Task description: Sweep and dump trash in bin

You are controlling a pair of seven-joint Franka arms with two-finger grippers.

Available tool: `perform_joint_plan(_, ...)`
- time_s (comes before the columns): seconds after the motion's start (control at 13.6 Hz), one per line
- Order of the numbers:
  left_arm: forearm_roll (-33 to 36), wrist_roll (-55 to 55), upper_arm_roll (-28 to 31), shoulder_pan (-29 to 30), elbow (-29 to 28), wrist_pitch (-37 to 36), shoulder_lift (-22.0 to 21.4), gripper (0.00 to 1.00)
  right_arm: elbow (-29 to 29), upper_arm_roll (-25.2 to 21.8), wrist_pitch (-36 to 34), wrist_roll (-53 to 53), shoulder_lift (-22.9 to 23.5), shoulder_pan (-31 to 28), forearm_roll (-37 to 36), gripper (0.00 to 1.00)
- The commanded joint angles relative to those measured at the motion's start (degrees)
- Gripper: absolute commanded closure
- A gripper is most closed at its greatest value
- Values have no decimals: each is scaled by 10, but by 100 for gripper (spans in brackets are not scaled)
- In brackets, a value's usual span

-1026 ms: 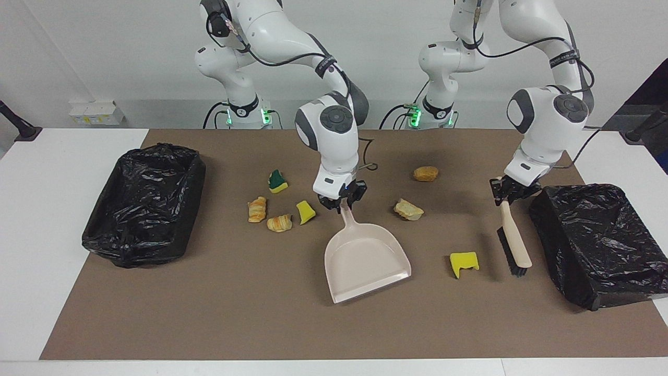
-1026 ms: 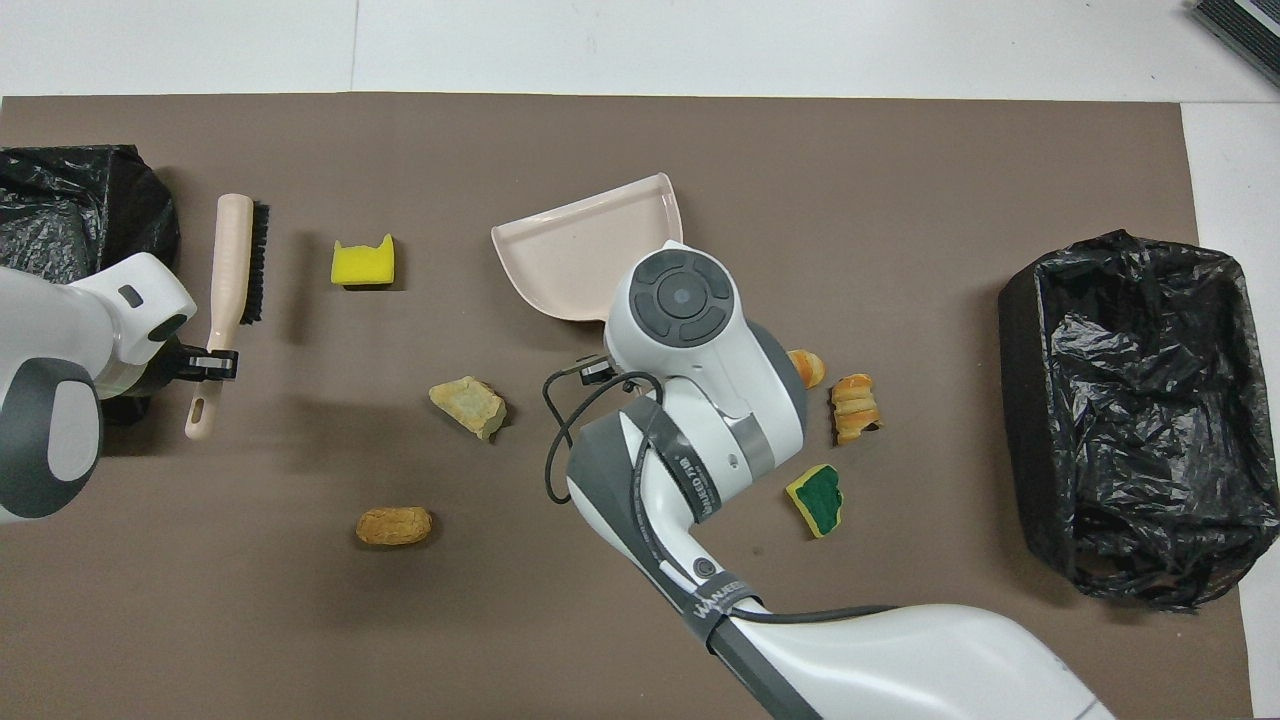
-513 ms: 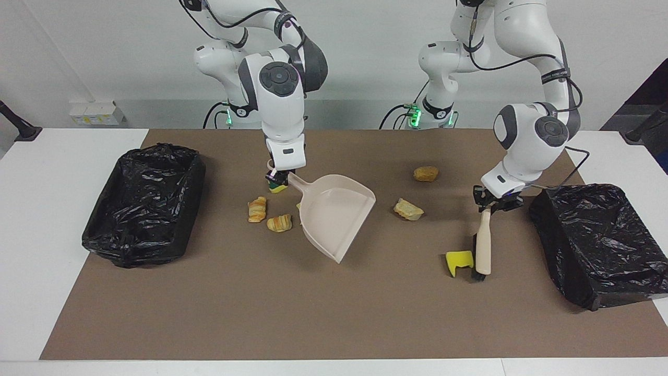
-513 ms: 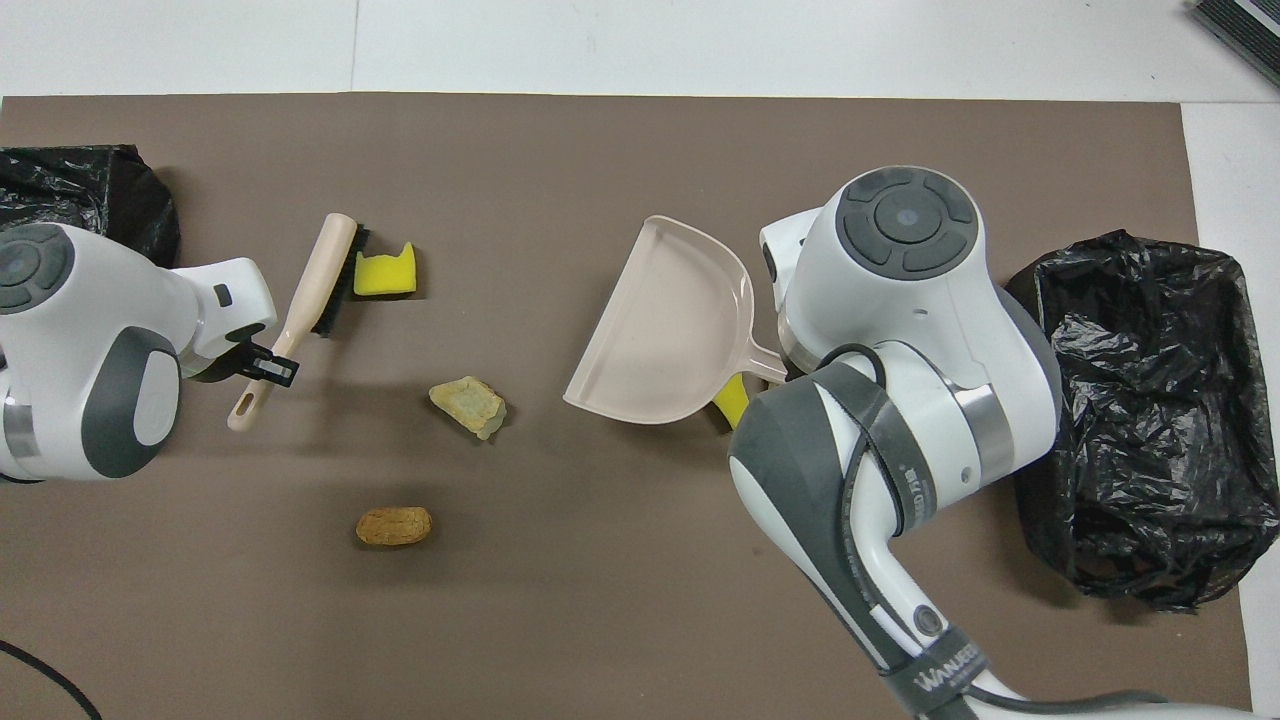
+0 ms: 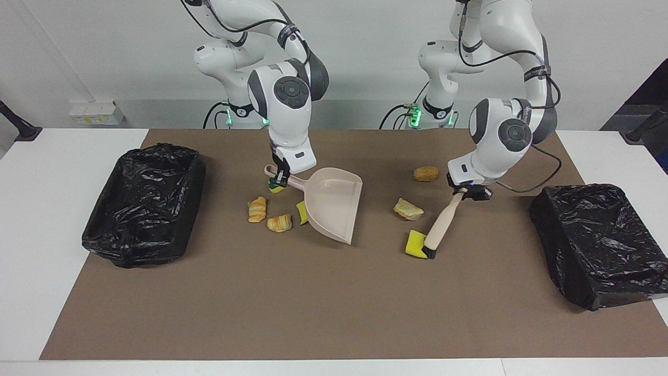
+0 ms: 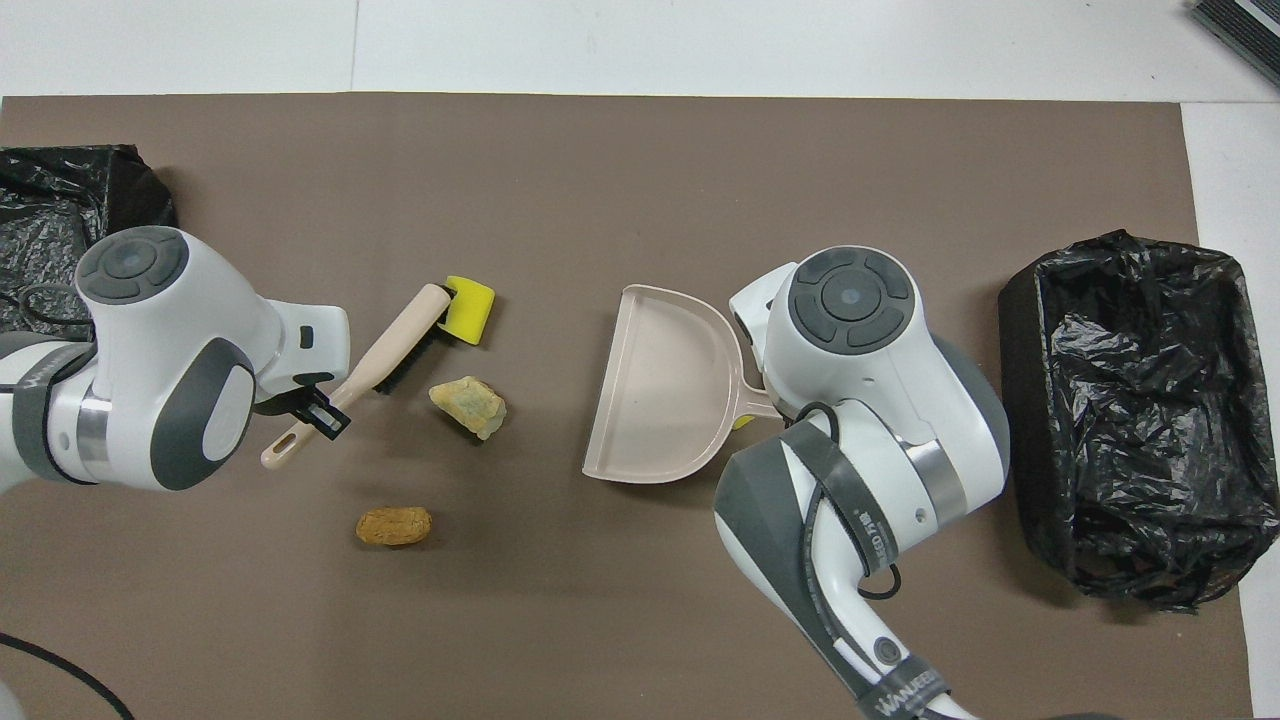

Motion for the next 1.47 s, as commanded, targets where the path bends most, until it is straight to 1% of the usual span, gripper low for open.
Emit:
perform_joint_plan(0.0, 1, 18, 8, -53, -3, -51, -23, 100, -49, 3, 45, -10, -21, 6, -12, 100)
perform_joint_plan(0.07, 1, 19, 8, -65, -3, -60, -26, 100, -58, 3, 59, -9, -22, 10, -12, 100)
perform_joint_plan(0.22, 1, 17, 8, -67, -3, -65, -37, 100, -61, 3, 64, -9, -23, 10, -12, 100)
perform_joint_plan(0.37, 1, 7, 10, -60, 0, -73, -59, 100, -68, 3, 71, -7, -24, 10, -12, 100)
perform_joint_plan(0.44, 0, -7, 13, -56, 0, -77, -69, 100, -70, 3, 72, -7, -26, 10, -12, 100)
perform_joint_plan(0.51, 0, -50, 14, -54, -3, -78, -82, 100, -72, 3, 73, -7, -27, 10, -12, 100)
perform_joint_plan(0.66, 1, -171, 15, -54, -4, -82, -85, 100, -77, 3, 80, -6, -25, 11, -16, 100)
perform_joint_plan(0.73, 1, -229, 14, -54, -12, -82, -89, 100, -87, 3, 95, -5, -25, 14, -18, 100)
perform_joint_plan(0.95, 1, -378, 13, -59, -76, -83, -132, 100, -94, 3, 108, -4, -25, 14, -19, 100)
perform_joint_plan(1.25, 1, -645, 10, -87, -92, -91, -146, 100, -100, 3, 126, -5, -23, 17, -20, 100)
perform_joint_plan(1.39, 1, -812, 9, -101, -106, -87, -156, 100, -104, 3, 131, -5, -23, 17, -20, 100)
